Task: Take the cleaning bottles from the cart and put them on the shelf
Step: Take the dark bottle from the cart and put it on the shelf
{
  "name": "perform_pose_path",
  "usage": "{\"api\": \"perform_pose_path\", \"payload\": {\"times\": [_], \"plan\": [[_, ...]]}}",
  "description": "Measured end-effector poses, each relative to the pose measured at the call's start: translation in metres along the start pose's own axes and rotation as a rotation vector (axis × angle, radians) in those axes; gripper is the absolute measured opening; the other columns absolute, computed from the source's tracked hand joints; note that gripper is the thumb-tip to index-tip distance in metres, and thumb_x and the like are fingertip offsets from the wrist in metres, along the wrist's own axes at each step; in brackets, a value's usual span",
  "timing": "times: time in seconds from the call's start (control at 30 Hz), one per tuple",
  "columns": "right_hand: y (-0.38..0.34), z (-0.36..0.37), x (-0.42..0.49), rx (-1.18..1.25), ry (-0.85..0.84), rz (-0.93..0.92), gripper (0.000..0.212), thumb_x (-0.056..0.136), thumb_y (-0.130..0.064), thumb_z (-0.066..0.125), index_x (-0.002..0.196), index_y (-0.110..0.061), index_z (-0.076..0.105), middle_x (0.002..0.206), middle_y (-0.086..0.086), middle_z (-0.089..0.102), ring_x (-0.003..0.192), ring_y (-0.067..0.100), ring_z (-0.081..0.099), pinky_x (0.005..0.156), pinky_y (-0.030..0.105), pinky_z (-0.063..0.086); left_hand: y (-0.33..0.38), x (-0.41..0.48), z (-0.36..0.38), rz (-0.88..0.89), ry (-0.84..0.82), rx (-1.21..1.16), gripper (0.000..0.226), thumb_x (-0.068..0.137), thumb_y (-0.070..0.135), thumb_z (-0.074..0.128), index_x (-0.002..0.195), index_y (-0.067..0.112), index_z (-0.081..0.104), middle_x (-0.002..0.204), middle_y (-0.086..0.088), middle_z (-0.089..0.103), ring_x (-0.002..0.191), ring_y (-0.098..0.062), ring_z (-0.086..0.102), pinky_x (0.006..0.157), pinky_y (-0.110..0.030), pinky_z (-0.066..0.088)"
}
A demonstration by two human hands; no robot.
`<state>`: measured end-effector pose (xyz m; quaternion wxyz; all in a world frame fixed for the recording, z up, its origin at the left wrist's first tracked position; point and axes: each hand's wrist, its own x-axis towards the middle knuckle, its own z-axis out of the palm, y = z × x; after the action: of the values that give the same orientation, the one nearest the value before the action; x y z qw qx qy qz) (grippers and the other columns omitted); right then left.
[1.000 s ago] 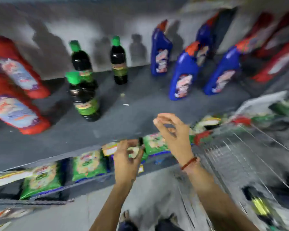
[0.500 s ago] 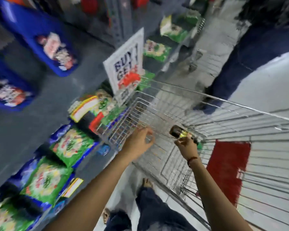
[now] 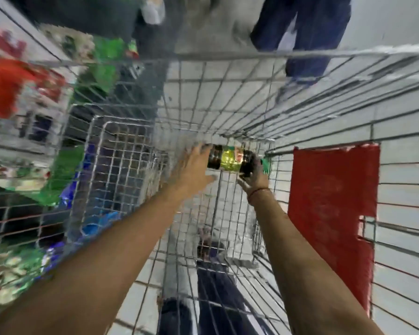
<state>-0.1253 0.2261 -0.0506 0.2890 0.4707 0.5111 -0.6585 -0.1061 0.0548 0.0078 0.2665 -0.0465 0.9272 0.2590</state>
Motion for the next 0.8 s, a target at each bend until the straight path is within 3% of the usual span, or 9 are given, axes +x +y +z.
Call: {"api": "perform_pose_path", "payload": {"times": [0.07,0.17,0.23,0.3,0.37,0.47,0.53,0.67,0.8], "plan": [[-0.002,0.007,0.018,0.072,0.008,-0.01,0.056,0.091,-0.053,0.041,0.125,-0.01,0.051,0.113,0.01,0.054,0.094,0.023,0.054,0.062,0.028,0.045,0.004,0.023,0.01,0.078,0.012,0.086,0.072,0.076,0.024,0.071,0.137,0.012,0.035,0.142,-0.014,0.036,0.129,-0.034,0.038,0.103,-0.051,0.039],[-0.001,0.012,0.036,0.187,0.006,-0.023,0.053,0.089,-0.052,0.046,0.118,-0.009,0.055,0.117,0.016,0.056,0.095,0.028,0.058,0.071,0.032,0.05,0.006,0.035,0.022,0.094,0.155,0.093,0.061,0.069,0.021,0.075,0.123,0.011,0.047,0.123,-0.013,0.052,0.113,-0.032,0.048,0.091,-0.048,0.046],[-0.001,0.012,0.036,0.275,0.044,-0.032,0.04,0.086,-0.044,0.055,0.105,-0.009,0.058,0.106,0.013,0.061,0.09,0.027,0.061,0.07,0.035,0.053,0.003,0.031,0.028,0.053,0.199,0.109,0.067,0.062,0.028,0.08,0.12,0.01,0.05,0.122,-0.013,0.051,0.114,-0.031,0.046,0.094,-0.047,0.044],[-0.001,0.012,0.025,0.196,0.1,-0.072,0.028,0.083,-0.04,0.06,0.09,-0.013,0.059,0.09,0.007,0.062,0.081,0.023,0.062,0.062,0.03,0.053,-0.004,0.019,0.034,-0.009,0.151,0.088,0.078,0.058,0.037,0.083,0.124,0.013,0.05,0.128,-0.014,0.045,0.122,-0.032,0.04,0.101,-0.048,0.04],[0.0,0.014,0.008,0.084,0.121,-0.132,0.025,0.081,-0.037,0.063,0.088,-0.014,0.059,0.085,0.004,0.063,0.078,0.021,0.063,0.062,0.029,0.053,-0.012,0.003,0.035,-0.084,0.11,-0.059,0.082,0.056,0.037,0.084,0.126,0.016,0.048,0.129,-0.012,0.044,0.123,-0.03,0.041,0.102,-0.045,0.039],[-0.002,0.026,-0.023,0.053,0.048,-0.234,0.014,0.082,-0.029,0.064,0.074,-0.019,0.062,0.074,-0.003,0.067,0.07,0.014,0.065,0.061,0.028,0.055,-0.023,-0.019,0.022,-0.16,0.074,-0.381,0.08,0.055,0.027,0.087,0.122,0.017,0.045,0.124,-0.005,0.054,0.112,-0.024,0.052,0.096,-0.038,0.043],[-0.01,0.038,-0.047,0.011,-0.043,-0.329,0.015,0.083,-0.023,0.065,0.069,-0.018,0.067,0.064,-0.01,0.07,0.062,0.006,0.066,0.059,0.024,0.054,-0.027,-0.035,0.005,-0.202,0.039,-0.445,0.082,0.053,0.03,0.088,0.123,0.018,0.046,0.119,-0.002,0.062,0.106,-0.021,0.058,0.09,-0.033,0.046],[-0.034,0.067,-0.103,-0.14,-0.268,-0.466,0.025,0.084,-0.023,0.063,0.062,-0.023,0.075,0.057,-0.013,0.07,0.06,-0.003,0.065,0.064,0.022,0.054,-0.021,-0.077,-0.036,-0.242,-0.013,-0.589,0.063,0.051,0.038,0.087,0.105,0.025,0.058,0.088,0.02,0.062,0.094,-0.011,0.059,0.069,-0.012,0.041],[-0.049,0.087,-0.157,-0.244,-0.4,-0.51,0.028,0.084,-0.025,0.063,0.058,-0.022,0.074,0.055,-0.013,0.07,0.058,-0.001,0.065,0.059,0.019,0.052,-0.008,-0.125,-0.066,-0.252,0.062,-0.734,0.079,0.037,0.058,0.083,0.103,0.02,0.062,0.102,0.0,0.071,0.099,-0.02,0.065,0.089,-0.04,0.054]]}}
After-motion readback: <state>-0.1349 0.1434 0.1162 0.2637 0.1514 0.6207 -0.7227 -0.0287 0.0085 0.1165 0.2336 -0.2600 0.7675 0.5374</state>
